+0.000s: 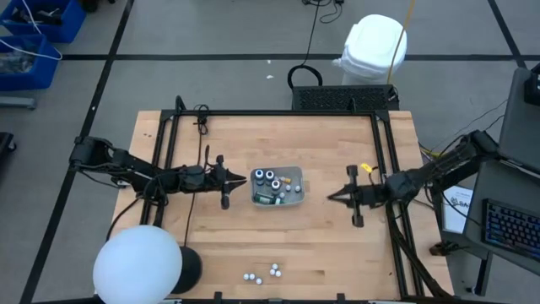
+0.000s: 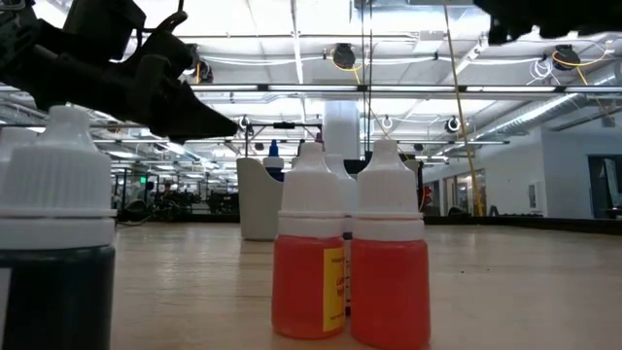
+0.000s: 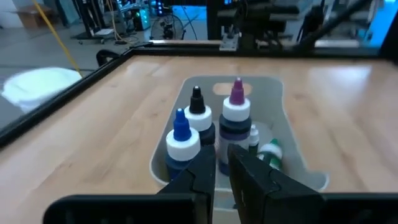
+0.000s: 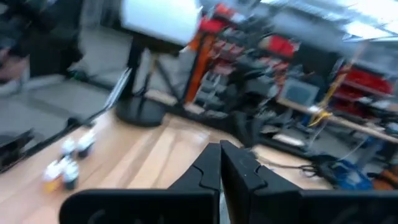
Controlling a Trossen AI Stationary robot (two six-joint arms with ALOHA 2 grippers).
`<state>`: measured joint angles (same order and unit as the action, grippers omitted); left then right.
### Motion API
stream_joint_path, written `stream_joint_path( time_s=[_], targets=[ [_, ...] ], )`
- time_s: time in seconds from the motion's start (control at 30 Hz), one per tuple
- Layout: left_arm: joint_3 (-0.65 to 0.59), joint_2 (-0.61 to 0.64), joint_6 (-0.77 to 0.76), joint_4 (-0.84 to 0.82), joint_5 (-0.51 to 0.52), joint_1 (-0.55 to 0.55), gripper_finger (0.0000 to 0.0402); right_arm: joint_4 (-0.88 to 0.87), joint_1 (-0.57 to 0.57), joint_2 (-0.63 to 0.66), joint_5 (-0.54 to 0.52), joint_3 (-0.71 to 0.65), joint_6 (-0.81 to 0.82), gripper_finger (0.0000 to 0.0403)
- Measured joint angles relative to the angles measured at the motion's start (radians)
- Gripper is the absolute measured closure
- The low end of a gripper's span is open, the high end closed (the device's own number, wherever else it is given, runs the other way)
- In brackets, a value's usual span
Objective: Pick & Place food coloring
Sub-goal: Put the small purple food coloring bottle into the gray bin
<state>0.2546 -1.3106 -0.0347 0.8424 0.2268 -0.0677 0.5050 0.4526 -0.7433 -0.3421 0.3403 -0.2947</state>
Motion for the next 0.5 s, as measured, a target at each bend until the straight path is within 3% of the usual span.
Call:
stream_joint_path(
  time_s=[0.17, 0.3, 0.4, 0.5],
  targets=[
    [0.001, 0.0, -0.076, 0.067, 0.0, 0.0, 0.035, 0.035, -0.094, 0.139, 0.024, -0.117, 0.054, 0.0403],
    [0.016, 0.0, -0.068, 0.065, -0.058, 0.0, 0.035, 0.066, -0.148, 0.186, 0.159, -0.195, 0.089, 0.0403],
    [0.066, 0.0, -0.088, 0.049, -0.103, -0.029, 0.035, 0.12, -0.165, 0.189, 0.151, -0.245, 0.086, 0.0403],
    [0.163, -0.009, -0.06, -0.093, -0.08, -0.099, 0.035, 0.164, -0.179, 0.188, 0.11, -0.275, 0.065, 0.0403]
  ],
)
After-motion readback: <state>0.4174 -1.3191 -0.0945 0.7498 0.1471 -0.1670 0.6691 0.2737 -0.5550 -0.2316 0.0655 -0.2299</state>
